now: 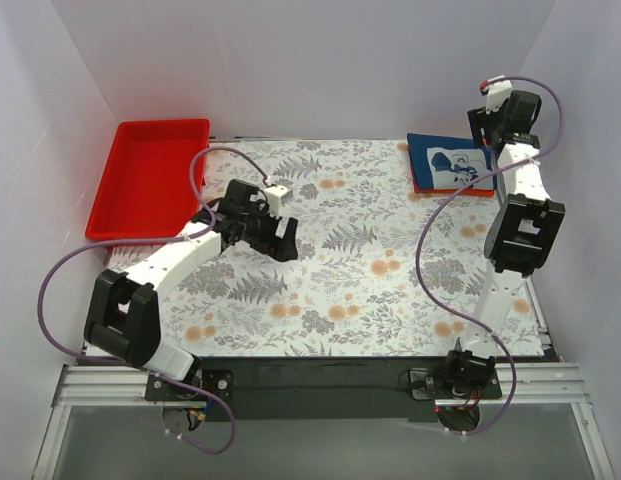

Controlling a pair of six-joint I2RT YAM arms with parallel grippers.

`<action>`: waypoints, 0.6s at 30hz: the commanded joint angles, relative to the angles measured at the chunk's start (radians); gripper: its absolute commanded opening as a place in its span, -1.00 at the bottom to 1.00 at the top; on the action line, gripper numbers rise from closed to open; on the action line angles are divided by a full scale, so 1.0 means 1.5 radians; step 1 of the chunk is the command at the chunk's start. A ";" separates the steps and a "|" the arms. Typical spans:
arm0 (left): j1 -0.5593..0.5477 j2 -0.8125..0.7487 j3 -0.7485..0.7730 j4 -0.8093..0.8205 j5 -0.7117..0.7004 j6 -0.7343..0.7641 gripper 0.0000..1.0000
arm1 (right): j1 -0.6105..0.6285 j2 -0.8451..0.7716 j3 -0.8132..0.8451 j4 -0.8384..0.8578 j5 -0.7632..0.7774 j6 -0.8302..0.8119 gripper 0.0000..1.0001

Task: Fold and stack the t-shirts
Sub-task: Neatly place the folded tshirt to the corner, then reset both grippers

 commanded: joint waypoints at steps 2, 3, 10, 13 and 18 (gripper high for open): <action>0.083 -0.059 0.050 -0.015 0.077 -0.062 0.72 | -0.002 -0.146 0.009 -0.037 -0.065 0.029 0.75; 0.098 -0.058 0.061 -0.035 0.085 -0.069 0.72 | 0.000 -0.171 0.012 -0.076 -0.089 0.033 0.76; 0.219 -0.001 0.185 -0.152 0.148 -0.060 0.72 | 0.016 -0.280 -0.019 -0.270 -0.207 0.070 0.97; 0.264 -0.002 0.196 -0.169 0.162 -0.058 0.73 | 0.020 -0.330 -0.086 -0.341 -0.265 0.084 0.97; 0.272 -0.031 0.153 -0.164 0.120 -0.046 0.72 | 0.026 -0.463 -0.344 -0.352 -0.371 0.105 0.97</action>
